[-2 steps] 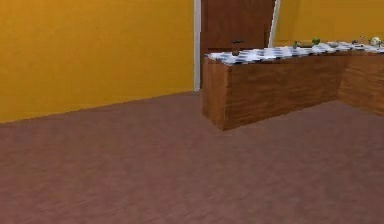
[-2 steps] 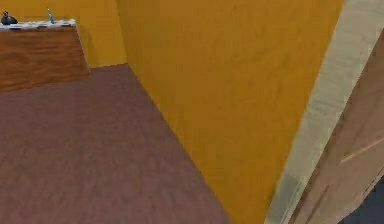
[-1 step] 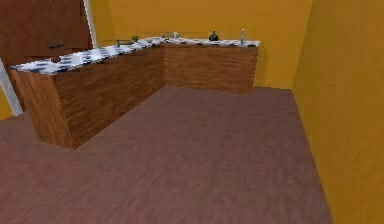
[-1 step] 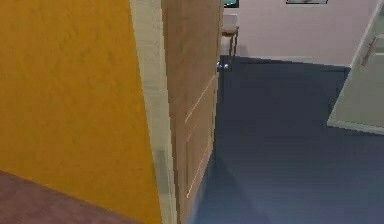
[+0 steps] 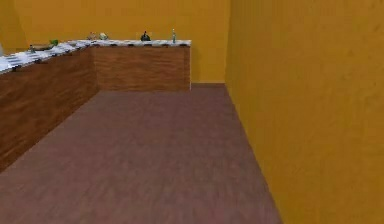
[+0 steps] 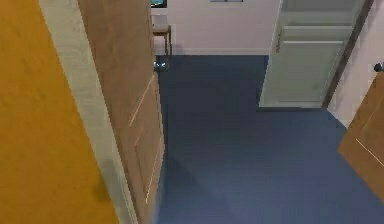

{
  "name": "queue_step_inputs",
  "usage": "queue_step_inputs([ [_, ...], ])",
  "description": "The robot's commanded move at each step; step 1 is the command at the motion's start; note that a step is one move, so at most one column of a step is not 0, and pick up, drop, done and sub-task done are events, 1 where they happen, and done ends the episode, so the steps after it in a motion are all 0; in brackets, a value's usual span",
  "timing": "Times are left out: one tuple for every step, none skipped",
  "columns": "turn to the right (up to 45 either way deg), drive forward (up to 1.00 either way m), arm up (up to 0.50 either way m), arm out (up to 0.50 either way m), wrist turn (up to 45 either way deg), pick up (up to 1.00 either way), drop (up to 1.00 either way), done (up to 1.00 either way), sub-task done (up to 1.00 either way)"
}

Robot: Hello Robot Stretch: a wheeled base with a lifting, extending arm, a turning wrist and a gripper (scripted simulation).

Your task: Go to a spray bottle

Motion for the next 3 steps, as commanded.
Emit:
queue_step_inputs([
  [0.0,1.0,0.0,0.0,0.0,0.0,0.0,0.0,0.0],
  [0.0,1.0,0.0,0.0,0.0,0.0,0.0,0.0,0.0],
  [0.0,1.0,0.0,0.0,0.0,0.0,0.0,0.0,0.0],
])
